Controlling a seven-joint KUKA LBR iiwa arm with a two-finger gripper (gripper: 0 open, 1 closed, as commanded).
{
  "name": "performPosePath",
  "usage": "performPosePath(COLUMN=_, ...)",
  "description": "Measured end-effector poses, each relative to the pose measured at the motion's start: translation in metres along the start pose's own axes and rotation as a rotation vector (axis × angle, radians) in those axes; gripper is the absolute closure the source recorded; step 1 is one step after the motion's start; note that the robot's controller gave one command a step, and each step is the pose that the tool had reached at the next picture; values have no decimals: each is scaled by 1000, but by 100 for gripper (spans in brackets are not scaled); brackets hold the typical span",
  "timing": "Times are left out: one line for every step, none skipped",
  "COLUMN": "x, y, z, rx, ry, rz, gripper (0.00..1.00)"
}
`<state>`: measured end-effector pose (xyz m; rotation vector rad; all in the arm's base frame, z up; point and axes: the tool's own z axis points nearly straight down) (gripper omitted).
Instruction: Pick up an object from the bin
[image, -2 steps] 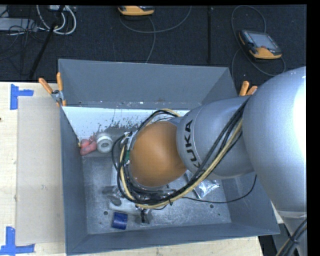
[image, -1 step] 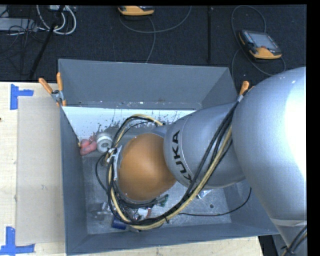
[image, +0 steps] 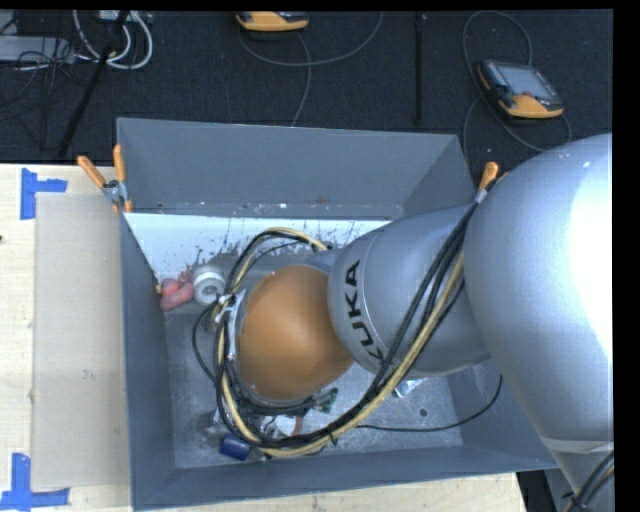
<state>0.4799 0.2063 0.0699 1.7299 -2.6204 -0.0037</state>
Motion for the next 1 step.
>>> performPosePath(x=2, y=10, z=-145, rx=8, ry=-6, rz=-6, gripper=100)
